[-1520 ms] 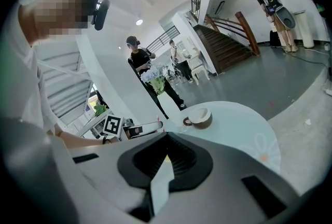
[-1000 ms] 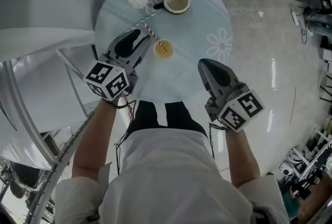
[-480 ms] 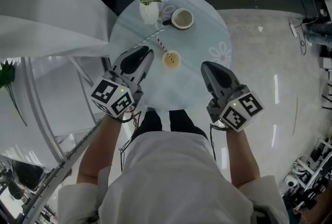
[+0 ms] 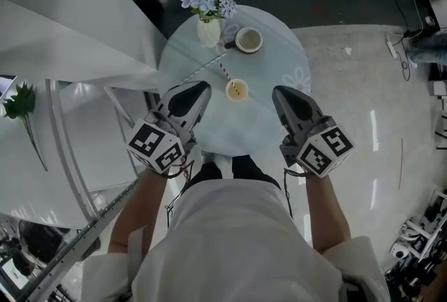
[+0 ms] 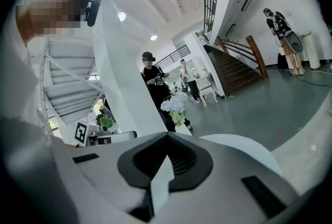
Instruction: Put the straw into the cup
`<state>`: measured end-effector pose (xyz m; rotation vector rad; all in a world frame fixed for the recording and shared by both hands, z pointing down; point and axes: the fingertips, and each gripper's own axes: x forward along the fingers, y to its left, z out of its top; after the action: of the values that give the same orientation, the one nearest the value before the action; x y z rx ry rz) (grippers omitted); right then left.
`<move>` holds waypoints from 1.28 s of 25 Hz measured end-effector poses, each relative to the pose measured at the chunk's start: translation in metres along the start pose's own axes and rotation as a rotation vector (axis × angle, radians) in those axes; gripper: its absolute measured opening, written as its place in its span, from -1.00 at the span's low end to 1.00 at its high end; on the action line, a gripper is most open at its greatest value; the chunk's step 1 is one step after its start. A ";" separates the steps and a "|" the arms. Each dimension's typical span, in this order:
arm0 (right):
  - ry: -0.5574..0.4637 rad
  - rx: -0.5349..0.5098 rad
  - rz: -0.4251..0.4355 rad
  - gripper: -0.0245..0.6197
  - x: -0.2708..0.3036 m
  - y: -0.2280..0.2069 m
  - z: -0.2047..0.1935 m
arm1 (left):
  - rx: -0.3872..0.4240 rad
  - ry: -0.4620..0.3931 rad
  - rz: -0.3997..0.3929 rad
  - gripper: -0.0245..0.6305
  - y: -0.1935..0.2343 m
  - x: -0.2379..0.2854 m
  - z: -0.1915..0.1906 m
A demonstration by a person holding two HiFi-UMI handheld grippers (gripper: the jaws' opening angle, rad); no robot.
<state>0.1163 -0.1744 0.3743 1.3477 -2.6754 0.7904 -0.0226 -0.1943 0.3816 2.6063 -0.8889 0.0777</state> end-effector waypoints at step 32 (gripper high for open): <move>-0.047 -0.084 0.019 -0.86 0.004 0.059 0.027 | 0.096 -0.044 -0.053 -0.86 -0.022 -0.043 0.039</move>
<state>0.0741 -0.1610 0.3268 1.3406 -2.7275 0.6472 -0.0461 -0.1681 0.3310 2.7284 -0.8500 0.0497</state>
